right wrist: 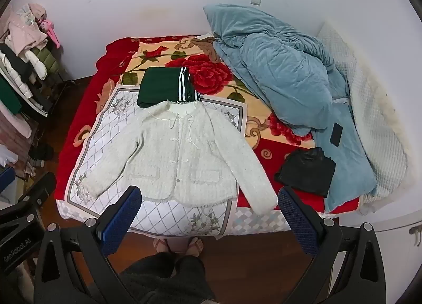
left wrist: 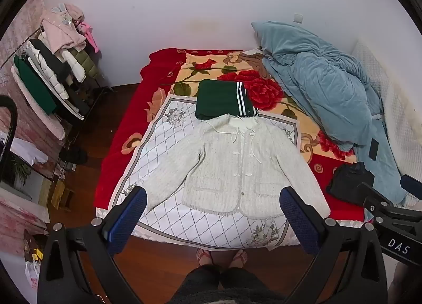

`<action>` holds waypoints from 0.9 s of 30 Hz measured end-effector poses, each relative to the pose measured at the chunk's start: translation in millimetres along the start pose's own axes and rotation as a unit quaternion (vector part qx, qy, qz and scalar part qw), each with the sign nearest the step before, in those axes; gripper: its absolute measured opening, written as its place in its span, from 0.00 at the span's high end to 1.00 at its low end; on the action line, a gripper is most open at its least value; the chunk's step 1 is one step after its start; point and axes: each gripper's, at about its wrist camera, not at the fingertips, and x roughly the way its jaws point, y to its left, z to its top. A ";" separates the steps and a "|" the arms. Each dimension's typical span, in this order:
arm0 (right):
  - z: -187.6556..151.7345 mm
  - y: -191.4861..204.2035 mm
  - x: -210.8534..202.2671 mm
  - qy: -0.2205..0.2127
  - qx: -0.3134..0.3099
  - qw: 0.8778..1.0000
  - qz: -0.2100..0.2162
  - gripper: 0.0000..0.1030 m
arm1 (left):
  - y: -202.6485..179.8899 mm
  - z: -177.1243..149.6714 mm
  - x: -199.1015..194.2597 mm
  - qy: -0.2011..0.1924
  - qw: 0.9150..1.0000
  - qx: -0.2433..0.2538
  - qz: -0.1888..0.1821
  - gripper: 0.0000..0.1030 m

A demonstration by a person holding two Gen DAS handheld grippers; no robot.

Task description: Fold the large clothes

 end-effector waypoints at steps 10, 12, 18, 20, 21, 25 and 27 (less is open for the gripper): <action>0.3 0.0 0.3 0.001 0.001 1.000 0.000 0.00 | 0.0 0.2 -0.7 0.000 1.000 0.001 -0.002 0.00; 0.8 2.2 0.1 0.001 0.001 1.000 0.000 0.00 | -0.2 0.9 -1.9 -0.001 1.000 0.003 -0.002 0.00; -1.0 -0.4 -1.9 -0.002 0.000 1.000 0.001 0.00 | 1.1 -1.5 0.0 -0.001 1.000 0.001 -0.002 0.00; -1.0 -0.7 -3.2 -0.002 0.001 1.000 0.001 0.00 | 1.2 -1.8 -0.2 -0.001 1.000 0.001 -0.002 0.00; 1.2 -0.4 -4.9 -0.003 0.001 1.000 0.000 0.00 | 1.4 -2.0 -0.5 -0.001 1.000 0.000 -0.002 0.00; 1.8 0.3 -9.4 -0.003 0.000 1.000 0.001 0.00 | 2.2 -2.5 -1.0 -0.001 1.000 -0.001 -0.002 0.00; 1.2 1.3 -9.3 -0.004 -0.001 1.000 -0.001 0.00 | 2.4 -2.6 -0.9 0.000 1.000 -0.002 -0.002 0.00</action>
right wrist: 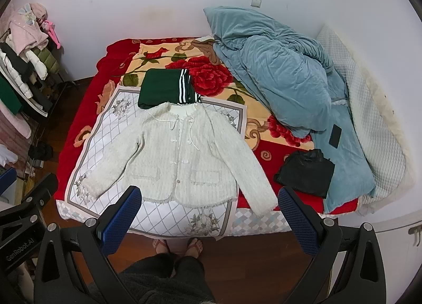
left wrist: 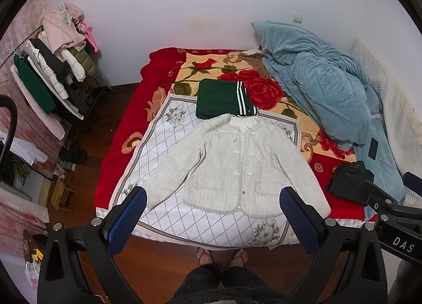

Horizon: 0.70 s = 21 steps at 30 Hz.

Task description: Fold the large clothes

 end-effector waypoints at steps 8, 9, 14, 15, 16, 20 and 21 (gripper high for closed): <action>-2.7 -0.7 1.4 0.000 0.001 1.000 0.000 0.00 | -3.0 -3.4 2.2 -0.002 1.000 0.001 -0.001 0.00; -3.1 -0.7 1.7 -0.001 0.001 1.000 0.000 0.00 | -2.7 -1.6 1.3 -0.002 1.000 0.003 -0.001 0.00; 12.8 5.2 -2.0 -0.001 -0.001 1.000 -0.002 0.00 | -2.5 -1.8 1.3 -0.001 1.000 0.002 -0.002 0.00; 12.9 5.8 -2.1 -0.001 -0.002 1.000 -0.003 0.00 | -2.4 -2.4 1.3 -0.001 1.000 0.002 -0.002 0.00; 9.9 5.6 -0.3 -0.001 -0.002 1.000 -0.002 0.00 | -2.4 -3.0 1.3 -0.002 1.000 0.001 -0.002 0.00; 12.6 5.7 -2.3 0.000 -0.004 1.000 -0.002 0.00 | -2.8 -2.4 1.2 -0.002 1.000 0.002 -0.002 0.00; 12.5 5.1 -2.6 -0.001 -0.003 1.000 -0.001 0.00 | -3.2 -3.0 0.9 -0.002 1.000 0.003 -0.002 0.00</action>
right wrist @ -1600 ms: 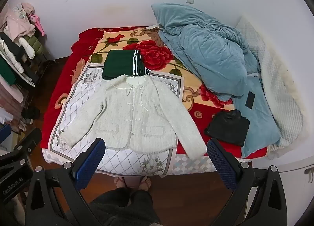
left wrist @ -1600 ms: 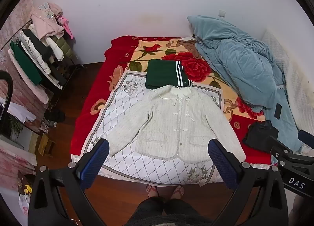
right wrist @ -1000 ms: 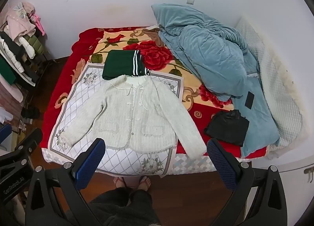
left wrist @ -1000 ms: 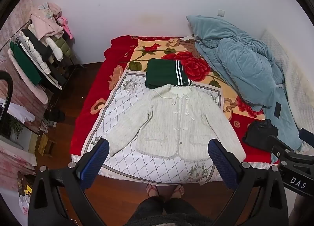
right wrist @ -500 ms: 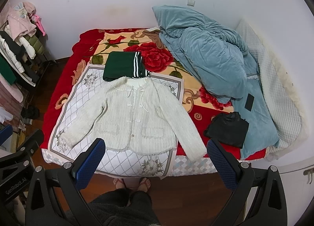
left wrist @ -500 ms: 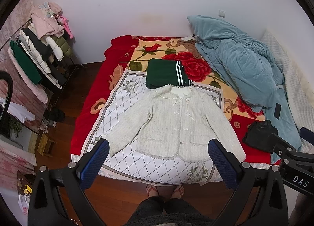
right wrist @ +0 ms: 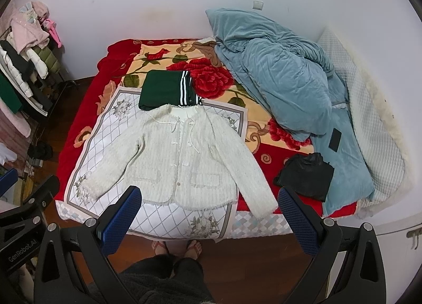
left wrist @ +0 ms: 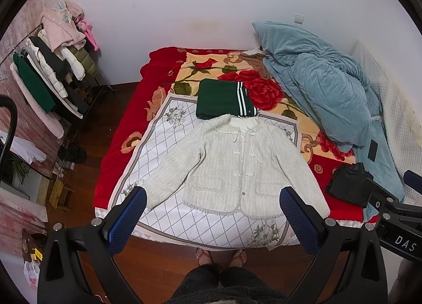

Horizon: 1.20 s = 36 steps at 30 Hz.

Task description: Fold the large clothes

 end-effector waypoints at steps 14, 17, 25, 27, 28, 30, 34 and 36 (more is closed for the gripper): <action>5.9 2.9 -2.0 -0.003 -0.001 1.000 -0.001 0.00 | 1.7 5.5 1.3 -0.001 1.000 -0.001 -0.001 0.00; 7.3 3.2 -3.8 -0.003 -0.002 1.000 -0.001 0.00 | 0.5 6.1 2.2 -0.002 1.000 -0.002 -0.002 0.00; 5.5 4.6 -1.6 -0.005 -0.002 1.000 -0.001 0.00 | 0.9 14.3 1.6 -0.003 1.000 -0.003 -0.001 0.00; 6.7 4.5 -2.6 -0.006 -0.003 1.000 0.000 0.00 | 1.3 13.5 0.6 -0.003 1.000 -0.002 0.000 0.00; 8.7 4.5 -3.6 -0.006 -0.003 1.000 0.000 0.00 | 0.6 14.5 1.0 -0.003 1.000 -0.002 -0.001 0.00; 11.2 5.3 -4.5 -0.007 -0.003 1.000 -0.001 0.00 | -1.5 16.8 1.6 -0.004 1.000 -0.002 0.000 0.00; 9.8 5.6 -4.8 -0.007 -0.002 1.000 0.000 0.00 | -1.0 21.9 5.1 -0.005 1.000 -0.003 -0.001 0.00; 10.1 6.1 -4.4 -0.007 -0.003 1.000 -0.001 0.00 | -2.9 25.4 7.0 -0.005 1.000 -0.004 -0.001 0.00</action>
